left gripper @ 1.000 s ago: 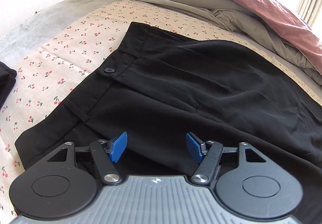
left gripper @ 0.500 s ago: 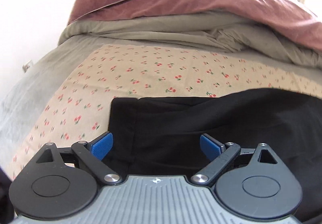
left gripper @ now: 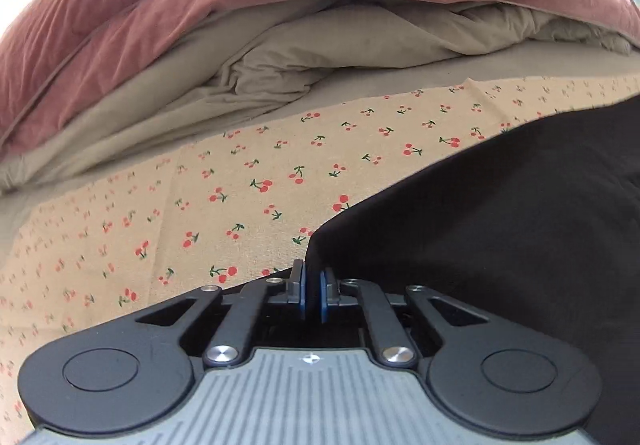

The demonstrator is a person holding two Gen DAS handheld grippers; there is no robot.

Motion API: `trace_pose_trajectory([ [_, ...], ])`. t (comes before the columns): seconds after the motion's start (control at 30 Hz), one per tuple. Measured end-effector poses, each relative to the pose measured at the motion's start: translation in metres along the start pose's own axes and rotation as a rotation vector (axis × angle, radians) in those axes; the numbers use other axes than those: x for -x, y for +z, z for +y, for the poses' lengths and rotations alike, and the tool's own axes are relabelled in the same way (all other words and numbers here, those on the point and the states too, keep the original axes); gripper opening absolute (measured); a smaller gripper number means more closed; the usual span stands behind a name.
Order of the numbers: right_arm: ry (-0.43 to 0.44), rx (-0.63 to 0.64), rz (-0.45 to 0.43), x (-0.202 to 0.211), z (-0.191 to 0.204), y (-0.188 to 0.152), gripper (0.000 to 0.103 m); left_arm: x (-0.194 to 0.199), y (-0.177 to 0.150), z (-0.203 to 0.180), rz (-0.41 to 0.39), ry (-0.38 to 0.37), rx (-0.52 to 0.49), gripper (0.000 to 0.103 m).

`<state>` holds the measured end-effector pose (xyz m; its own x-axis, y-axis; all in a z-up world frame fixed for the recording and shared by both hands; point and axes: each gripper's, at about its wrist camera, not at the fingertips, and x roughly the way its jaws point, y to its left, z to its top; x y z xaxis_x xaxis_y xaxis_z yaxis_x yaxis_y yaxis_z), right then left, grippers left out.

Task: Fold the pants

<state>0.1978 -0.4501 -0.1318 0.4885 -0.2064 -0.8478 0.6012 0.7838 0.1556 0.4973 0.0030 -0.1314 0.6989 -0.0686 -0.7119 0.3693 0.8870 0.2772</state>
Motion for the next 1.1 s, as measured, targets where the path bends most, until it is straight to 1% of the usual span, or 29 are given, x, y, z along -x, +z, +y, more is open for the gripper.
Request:
trace_pose_trajectory([
  [0.03, -0.001, -0.011, 0.001, -0.001, -0.003, 0.0, 0.103, 0.005, -0.004, -0.008, -0.023, 0.016, -0.045, 0.005],
  [0.07, -0.007, -0.018, 0.001, -0.001, -0.005, 0.001, 0.103, 0.012, -0.008, -0.009, -0.047, 0.012, -0.045, 0.005],
  [0.13, -0.023, -0.024, -0.009, 0.0, -0.007, 0.001, 0.103, 0.039, -0.018, -0.007, -0.119, -0.036, 0.005, 0.005],
  [0.17, -0.021, -0.032, -0.017, 0.003, -0.009, 0.002, 0.103, 0.053, -0.023, -0.008, -0.158, -0.058, 0.006, 0.005],
  [0.23, -0.005, -0.05, -0.031, 0.007, -0.01, 0.003, 0.103, 0.084, -0.037, -0.013, -0.234, -0.103, -0.034, 0.005],
  [0.33, 0.022, -0.075, -0.034, 0.009, -0.011, 0.004, 0.103, 0.119, -0.062, -0.021, -0.247, -0.184, -0.056, 0.005],
  [0.4, 0.037, -0.092, -0.032, 0.01, -0.011, 0.005, 0.103, 0.143, -0.085, -0.034, -0.263, -0.217, -0.132, 0.005],
  [0.43, 0.036, -0.094, -0.033, 0.011, -0.011, 0.005, 0.103, 0.157, -0.098, -0.045, -0.273, -0.23, -0.191, 0.005],
  [0.53, 0.039, -0.097, -0.045, 0.015, -0.011, 0.007, 0.103, 0.188, -0.132, -0.068, -0.28, -0.261, -0.337, 0.005],
  [0.63, 0.072, -0.116, -0.05, 0.017, -0.01, 0.009, 0.103, 0.208, -0.16, -0.083, -0.261, -0.283, -0.43, 0.005],
  [0.67, 0.082, -0.121, -0.051, 0.016, -0.01, 0.011, 0.103, 0.212, -0.165, -0.084, -0.263, -0.287, -0.445, 0.005],
  [0.77, 0.088, -0.131, -0.066, 0.015, -0.003, 0.019, 0.103, 0.216, -0.175, -0.081, -0.24, -0.307, -0.411, 0.006],
  [0.87, 0.181, -0.156, -0.098, 0.012, 0.006, 0.041, 0.102, 0.207, -0.171, -0.08, -0.217, -0.308, -0.384, 0.006],
  [0.93, 0.234, -0.185, -0.11, 0.002, 0.014, 0.062, 0.101, 0.207, -0.172, -0.086, -0.211, -0.302, -0.395, 0.006],
  [1.0, 0.269, -0.234, -0.085, -0.021, 0.023, 0.087, 0.096, 0.209, -0.173, -0.089, -0.212, -0.299, -0.407, 0.006],
  [1.03, 0.257, -0.244, -0.068, -0.032, 0.028, 0.098, 0.089, 0.209, -0.174, -0.088, -0.212, -0.301, -0.4, 0.006],
  [1.07, 0.223, -0.24, -0.054, -0.045, 0.036, 0.111, 0.083, 0.213, -0.177, -0.084, -0.203, -0.305, -0.383, 0.006],
  [1.1, 0.188, -0.224, -0.05, -0.057, 0.044, 0.124, 0.081, 0.213, -0.177, -0.083, -0.195, -0.309, -0.374, 0.006],
])
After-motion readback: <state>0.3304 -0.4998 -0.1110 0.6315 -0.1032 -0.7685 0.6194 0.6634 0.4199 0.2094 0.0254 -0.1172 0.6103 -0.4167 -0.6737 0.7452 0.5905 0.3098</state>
